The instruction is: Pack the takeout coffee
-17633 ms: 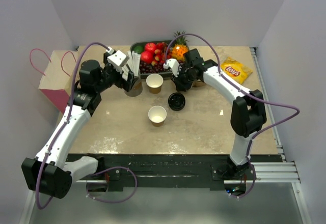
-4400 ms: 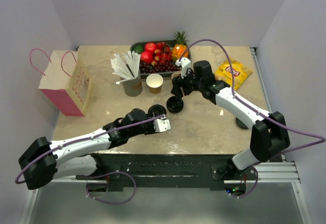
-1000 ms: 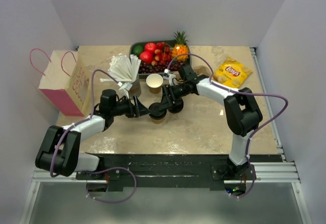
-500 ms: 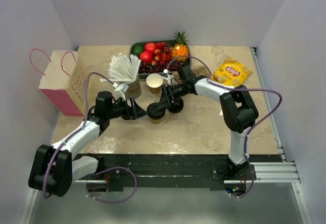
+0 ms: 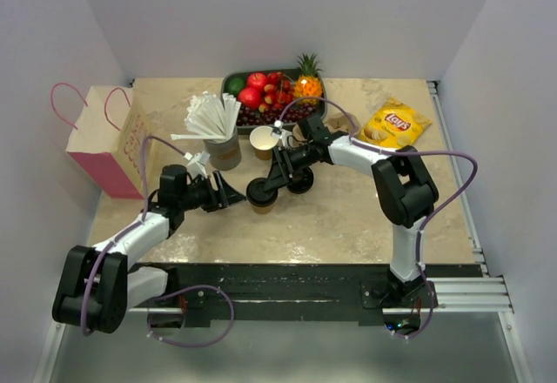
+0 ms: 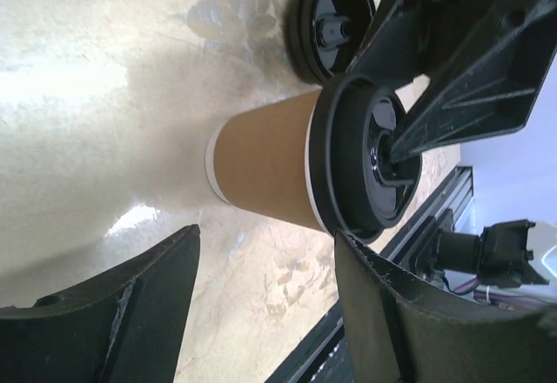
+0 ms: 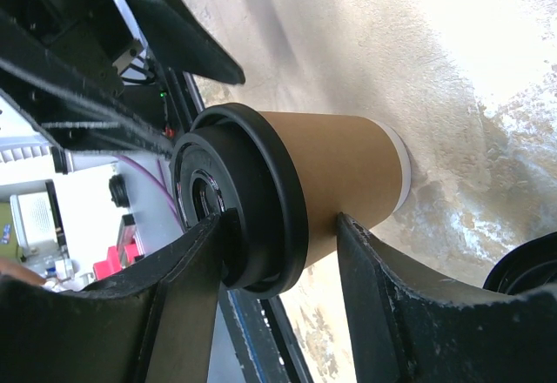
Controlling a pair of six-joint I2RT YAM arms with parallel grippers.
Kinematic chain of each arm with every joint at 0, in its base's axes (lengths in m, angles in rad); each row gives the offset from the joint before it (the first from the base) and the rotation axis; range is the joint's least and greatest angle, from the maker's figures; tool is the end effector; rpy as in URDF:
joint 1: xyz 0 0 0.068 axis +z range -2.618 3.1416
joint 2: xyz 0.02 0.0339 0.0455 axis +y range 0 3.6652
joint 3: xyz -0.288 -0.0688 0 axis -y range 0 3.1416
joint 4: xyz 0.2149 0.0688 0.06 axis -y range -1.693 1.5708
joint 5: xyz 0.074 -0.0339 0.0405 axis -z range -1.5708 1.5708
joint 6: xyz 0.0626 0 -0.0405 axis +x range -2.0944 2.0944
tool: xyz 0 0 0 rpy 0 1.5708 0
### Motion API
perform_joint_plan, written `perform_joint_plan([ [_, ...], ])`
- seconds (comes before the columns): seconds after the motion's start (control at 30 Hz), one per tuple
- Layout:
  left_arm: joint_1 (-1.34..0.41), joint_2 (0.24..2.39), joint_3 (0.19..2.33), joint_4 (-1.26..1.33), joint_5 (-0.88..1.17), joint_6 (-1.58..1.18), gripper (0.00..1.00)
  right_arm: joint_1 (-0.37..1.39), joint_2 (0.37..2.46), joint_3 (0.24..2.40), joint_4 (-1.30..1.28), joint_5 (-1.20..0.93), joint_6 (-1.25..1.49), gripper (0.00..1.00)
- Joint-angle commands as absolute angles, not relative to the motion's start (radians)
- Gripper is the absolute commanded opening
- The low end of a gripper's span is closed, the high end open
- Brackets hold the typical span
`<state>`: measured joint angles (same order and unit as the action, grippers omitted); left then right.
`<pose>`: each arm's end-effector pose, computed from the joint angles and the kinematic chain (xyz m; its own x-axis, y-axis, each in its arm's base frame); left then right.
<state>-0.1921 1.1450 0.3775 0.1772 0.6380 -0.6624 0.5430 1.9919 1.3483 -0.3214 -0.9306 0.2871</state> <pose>0.1898 -0.0749 0.2006 -0.8239 -0.3430 -0.4512 0.1679 0.6126 -0.7723 0.3243 0.2544 0.2038 -0.8731 -0.3294 -0.3594 -0.4717 0.3845 0.7935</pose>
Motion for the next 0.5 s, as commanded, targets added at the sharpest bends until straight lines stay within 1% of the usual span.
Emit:
perform_joint_plan([
  [0.0,-0.166,1.157,0.357,0.270,0.667,-0.721,0.67,0.557,2.023,1.344,-0.341,-0.899,0.279,0.54],
  [0.47,-0.166,1.212,0.359,0.337,0.696,-0.727,0.69,0.558,2.023,1.342,-0.342,-0.887,0.278,0.54],
])
